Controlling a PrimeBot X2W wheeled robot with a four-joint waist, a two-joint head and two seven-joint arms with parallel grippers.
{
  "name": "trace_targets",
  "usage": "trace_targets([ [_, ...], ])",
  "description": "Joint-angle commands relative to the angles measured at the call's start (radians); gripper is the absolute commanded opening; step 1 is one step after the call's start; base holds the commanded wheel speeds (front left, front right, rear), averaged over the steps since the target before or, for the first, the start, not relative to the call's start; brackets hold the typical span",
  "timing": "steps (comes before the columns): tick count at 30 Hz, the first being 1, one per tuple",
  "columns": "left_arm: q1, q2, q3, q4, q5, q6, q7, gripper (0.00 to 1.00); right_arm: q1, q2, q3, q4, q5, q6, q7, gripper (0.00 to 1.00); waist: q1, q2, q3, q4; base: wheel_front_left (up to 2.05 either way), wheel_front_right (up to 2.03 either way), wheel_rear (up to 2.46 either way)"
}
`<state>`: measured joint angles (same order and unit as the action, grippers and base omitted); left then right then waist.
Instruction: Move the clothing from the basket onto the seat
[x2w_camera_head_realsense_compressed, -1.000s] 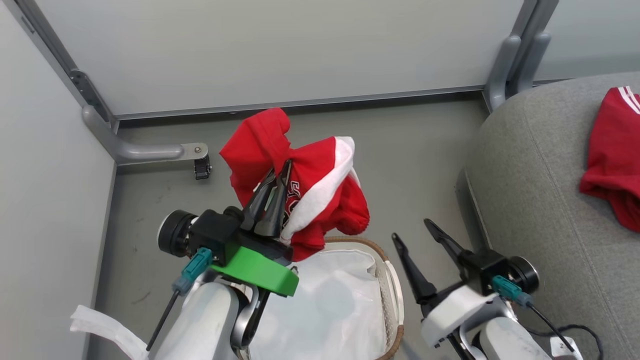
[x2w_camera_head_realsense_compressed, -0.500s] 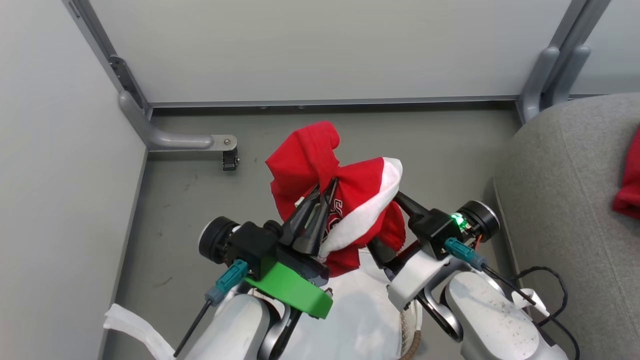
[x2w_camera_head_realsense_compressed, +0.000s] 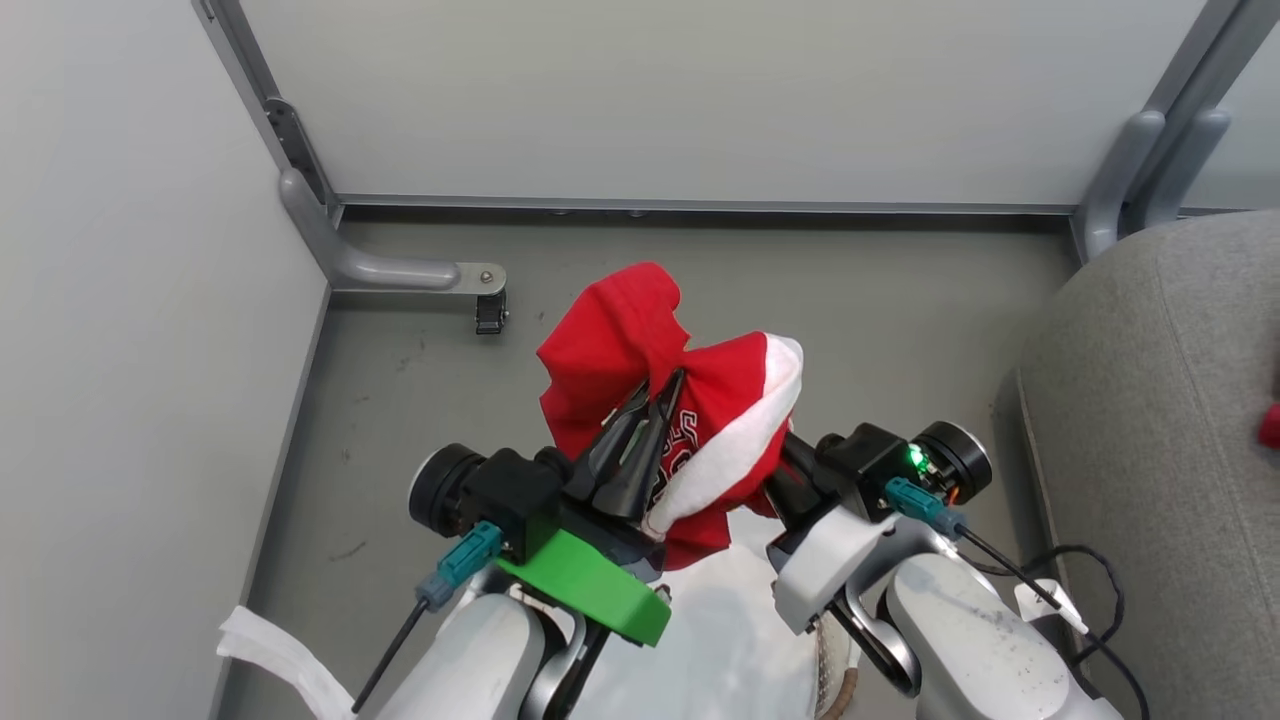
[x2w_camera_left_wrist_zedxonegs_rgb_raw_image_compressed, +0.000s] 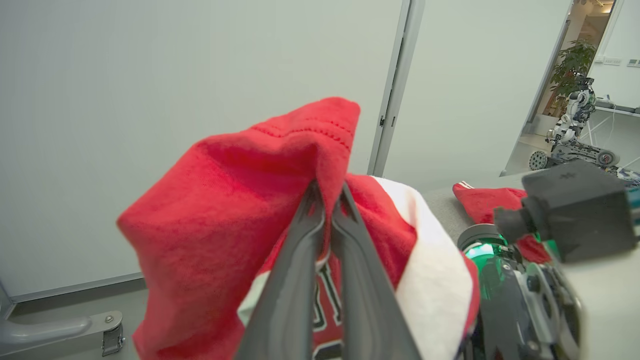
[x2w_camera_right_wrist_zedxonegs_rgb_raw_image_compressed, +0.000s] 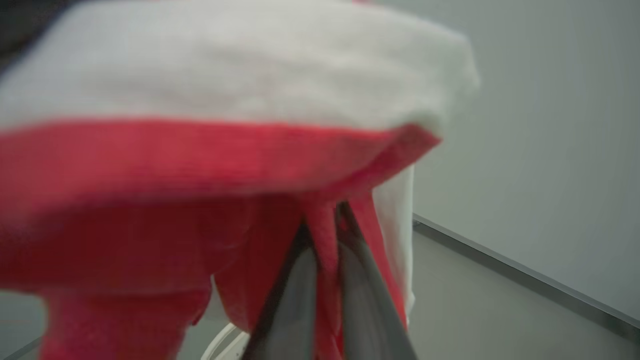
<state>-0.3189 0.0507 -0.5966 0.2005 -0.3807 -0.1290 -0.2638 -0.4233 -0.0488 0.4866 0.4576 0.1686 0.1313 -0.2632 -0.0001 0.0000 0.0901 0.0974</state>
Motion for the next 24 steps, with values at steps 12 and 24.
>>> trace_targets([
  [12,0.062,0.001,0.09,0.037,0.06,0.0,-0.001,1.0,0.12,-0.004,-0.089,-0.107,0.054,-0.001,-0.002,0.0,0.0001,0.0,0.002,-0.193,0.0,0.0,0.0],
  [24,0.078,0.001,0.124,0.066,0.112,-0.003,-0.001,1.0,0.19,-0.003,-0.172,-0.189,0.108,-0.001,-0.002,0.0,0.0001,0.0,0.048,-0.499,0.0,0.0,0.0],
])
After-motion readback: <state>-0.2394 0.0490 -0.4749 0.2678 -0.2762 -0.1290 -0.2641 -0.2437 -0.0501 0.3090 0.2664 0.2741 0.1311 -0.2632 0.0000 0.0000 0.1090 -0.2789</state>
